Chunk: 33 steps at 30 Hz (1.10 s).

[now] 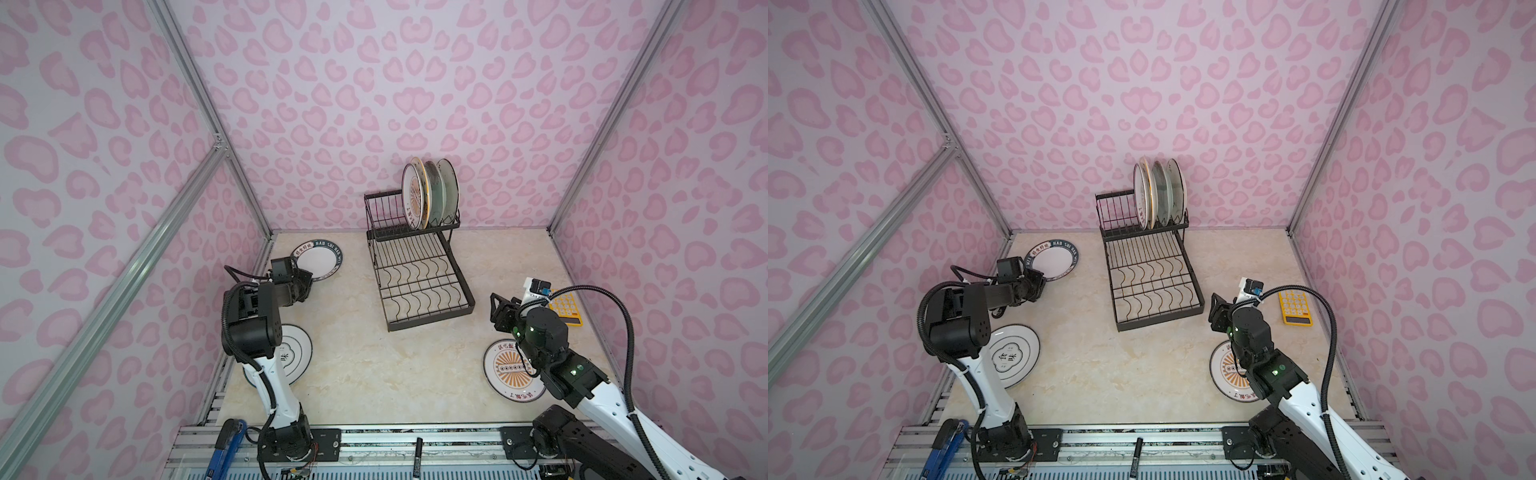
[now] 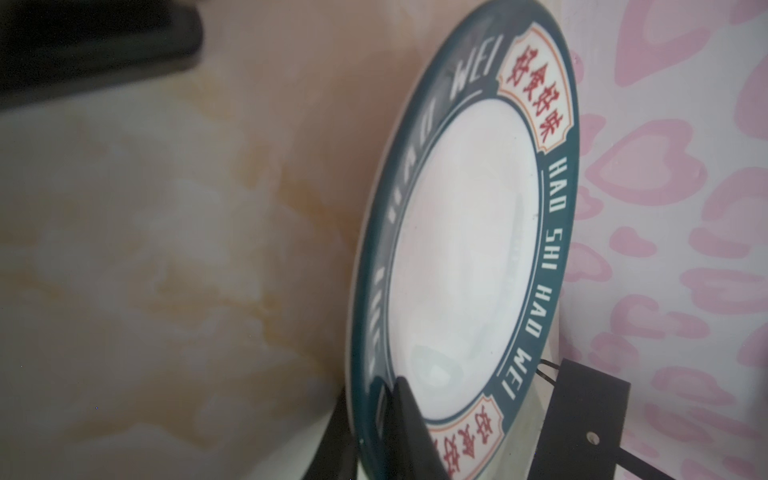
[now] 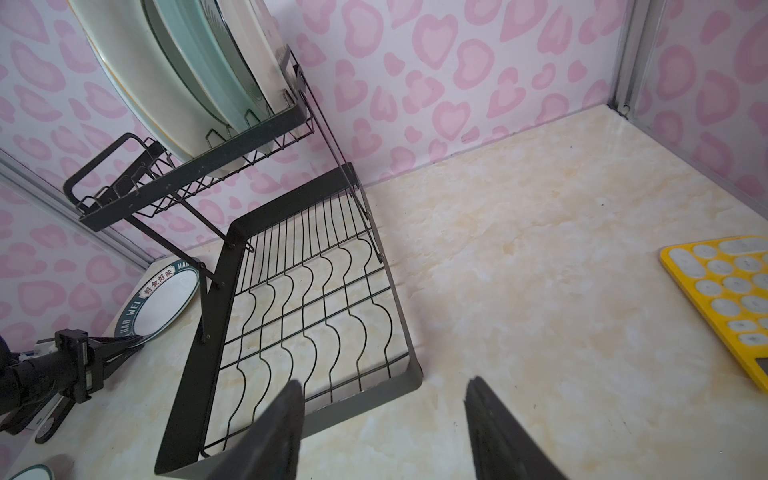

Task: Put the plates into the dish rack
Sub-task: 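Grasp the green-rimmed white plate's rim with the left gripper and tilt it upright, then lift the green-rimmed plate toward the rack with the left gripper while the right gripper approaches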

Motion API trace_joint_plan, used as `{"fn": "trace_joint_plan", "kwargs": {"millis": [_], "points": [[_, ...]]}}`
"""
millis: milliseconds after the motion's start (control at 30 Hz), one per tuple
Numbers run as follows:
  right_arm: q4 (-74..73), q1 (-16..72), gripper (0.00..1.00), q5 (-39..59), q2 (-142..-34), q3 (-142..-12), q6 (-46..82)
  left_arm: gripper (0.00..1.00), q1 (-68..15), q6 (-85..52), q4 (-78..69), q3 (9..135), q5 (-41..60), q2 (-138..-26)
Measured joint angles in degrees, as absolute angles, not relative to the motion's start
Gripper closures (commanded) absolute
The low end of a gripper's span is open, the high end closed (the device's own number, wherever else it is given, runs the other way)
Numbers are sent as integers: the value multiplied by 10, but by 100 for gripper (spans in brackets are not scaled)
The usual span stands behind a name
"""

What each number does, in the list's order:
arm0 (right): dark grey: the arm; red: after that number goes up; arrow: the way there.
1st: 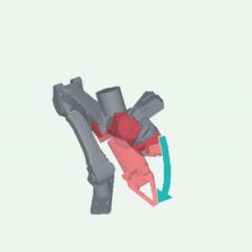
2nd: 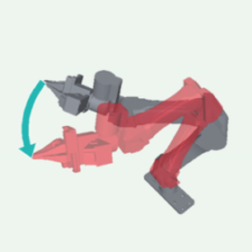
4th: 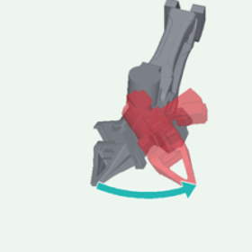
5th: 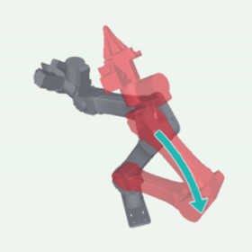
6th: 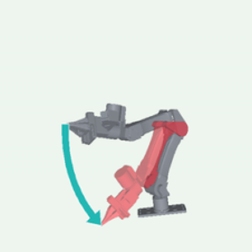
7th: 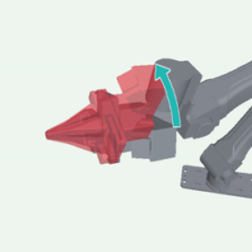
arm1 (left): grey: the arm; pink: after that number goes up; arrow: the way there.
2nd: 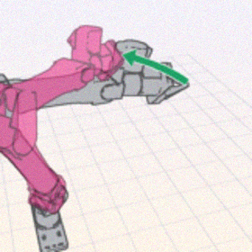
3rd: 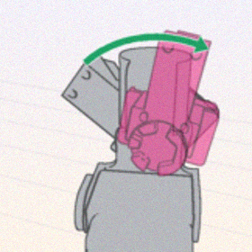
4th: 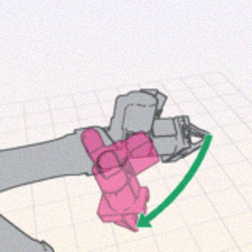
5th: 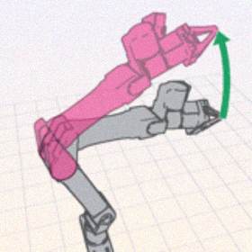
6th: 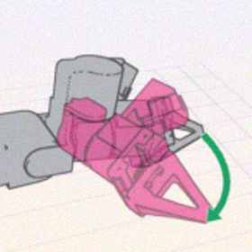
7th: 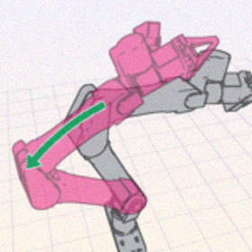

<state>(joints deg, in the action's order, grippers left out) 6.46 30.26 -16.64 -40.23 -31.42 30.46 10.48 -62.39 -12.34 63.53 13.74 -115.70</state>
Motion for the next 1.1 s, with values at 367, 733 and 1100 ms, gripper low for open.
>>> {"fn": "trace_joint_plan", "kwargs": {"millis": [367, 733, 1100], "points": [[69, 288, 39, -154, -427, -330, 298, 97, 105, -628, -144, 635, 148, -1161], [66, 288, 39, -132, -462, -349, 293, 97, 104, -596, -97, 635, 150, -1116], [55, 288, 39, -119, -480, -359, 287, 97, 104, -561, -42, 625, 147, -1034]]}}
